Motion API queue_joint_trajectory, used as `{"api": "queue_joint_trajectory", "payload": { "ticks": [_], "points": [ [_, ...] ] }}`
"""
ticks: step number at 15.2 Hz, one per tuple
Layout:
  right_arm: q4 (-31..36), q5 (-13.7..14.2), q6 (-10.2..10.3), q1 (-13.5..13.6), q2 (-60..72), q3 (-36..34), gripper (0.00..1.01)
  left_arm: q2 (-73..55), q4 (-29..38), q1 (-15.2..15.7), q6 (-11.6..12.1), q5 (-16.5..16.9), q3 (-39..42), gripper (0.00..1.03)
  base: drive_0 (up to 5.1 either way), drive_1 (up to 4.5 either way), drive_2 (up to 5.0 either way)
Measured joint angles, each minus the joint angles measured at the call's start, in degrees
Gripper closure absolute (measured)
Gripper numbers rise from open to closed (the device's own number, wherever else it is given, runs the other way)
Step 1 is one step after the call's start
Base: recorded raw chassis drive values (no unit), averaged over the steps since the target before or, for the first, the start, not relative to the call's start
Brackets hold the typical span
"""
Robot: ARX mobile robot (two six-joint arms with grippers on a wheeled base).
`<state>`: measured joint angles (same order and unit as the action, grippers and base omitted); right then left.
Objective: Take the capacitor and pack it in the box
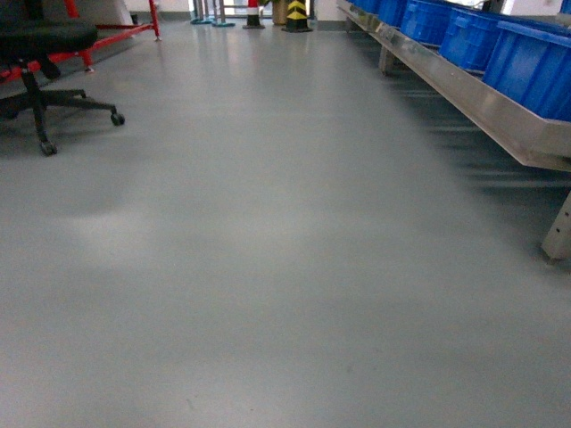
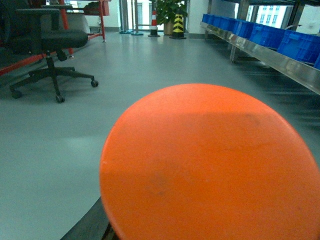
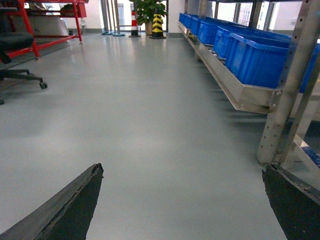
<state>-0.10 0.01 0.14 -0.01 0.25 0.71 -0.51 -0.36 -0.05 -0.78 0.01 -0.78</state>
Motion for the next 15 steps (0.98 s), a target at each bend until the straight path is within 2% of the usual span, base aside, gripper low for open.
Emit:
{"api": "queue_joint_trajectory", "payload": {
  "ticks": [15],
  "points": [
    [-0.4, 0.0, 0.0, 0.0, 0.0, 0.0, 0.03, 0.0, -0.1, 0.0, 0.0, 0.0, 0.0, 0.59, -5.1, 2.38, 2.4]
  ]
}}
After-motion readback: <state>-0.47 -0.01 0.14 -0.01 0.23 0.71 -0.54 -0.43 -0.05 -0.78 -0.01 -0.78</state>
